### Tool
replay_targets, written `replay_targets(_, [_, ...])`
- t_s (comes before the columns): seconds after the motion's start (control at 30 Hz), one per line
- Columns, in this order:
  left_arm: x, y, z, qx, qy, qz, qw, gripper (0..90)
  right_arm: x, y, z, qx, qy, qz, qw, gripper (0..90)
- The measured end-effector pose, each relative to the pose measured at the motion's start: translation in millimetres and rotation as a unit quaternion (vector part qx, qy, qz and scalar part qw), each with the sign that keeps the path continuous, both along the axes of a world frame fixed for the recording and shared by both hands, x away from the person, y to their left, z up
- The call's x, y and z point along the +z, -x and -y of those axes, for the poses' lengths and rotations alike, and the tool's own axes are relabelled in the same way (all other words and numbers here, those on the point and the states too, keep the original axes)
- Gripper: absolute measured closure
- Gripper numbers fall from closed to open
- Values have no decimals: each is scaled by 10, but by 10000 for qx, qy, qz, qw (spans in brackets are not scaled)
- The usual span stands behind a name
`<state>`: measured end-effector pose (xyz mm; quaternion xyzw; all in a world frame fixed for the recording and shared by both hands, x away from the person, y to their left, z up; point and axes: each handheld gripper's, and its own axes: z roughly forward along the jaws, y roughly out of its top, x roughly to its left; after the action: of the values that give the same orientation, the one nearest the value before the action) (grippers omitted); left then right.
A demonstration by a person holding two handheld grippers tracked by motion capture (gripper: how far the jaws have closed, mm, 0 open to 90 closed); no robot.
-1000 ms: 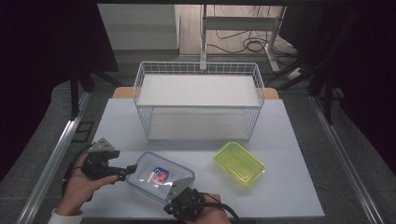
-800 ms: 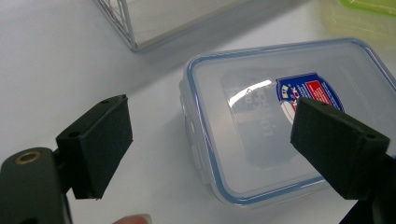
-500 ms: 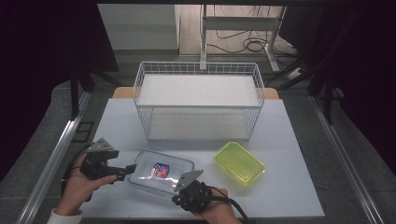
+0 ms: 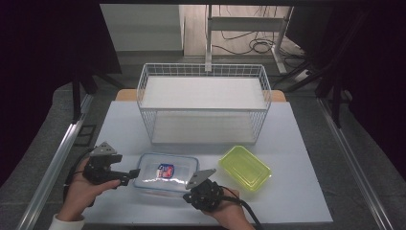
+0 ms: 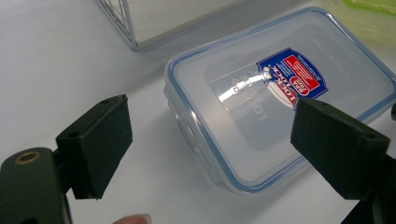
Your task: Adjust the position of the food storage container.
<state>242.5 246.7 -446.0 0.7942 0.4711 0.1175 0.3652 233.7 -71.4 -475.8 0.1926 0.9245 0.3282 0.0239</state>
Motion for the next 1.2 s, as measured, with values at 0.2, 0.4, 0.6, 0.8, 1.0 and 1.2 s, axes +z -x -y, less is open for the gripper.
replay_targets(0.2, [-12,-10,-4,4,4,-19,10000,128,-14,-60,45,-134,-5,41,9999,892])
replay_targets(0.4, [-14,-10,-1,11,29,-30,10000,128,-18,-71,57,-225,-47,31,9997,891])
replay_targets(0.6, [-30,-18,2,16,31,-51,10000,127,-21,-77,62,-232,-53,54,9997,891])
replay_targets(0.8, [-14,-9,-2,13,45,-33,10000,127,-24,-85,66,-245,-66,54,9997,891])
replay_targets(1.0, [-20,-6,-18,22,52,-34,10000,127,12,-88,107,-271,-199,-15,9994,891])
replay_targets(1.2, [-23,7,-42,65,123,-57,9999,122,171,-162,291,-754,-679,-14,9948,603])
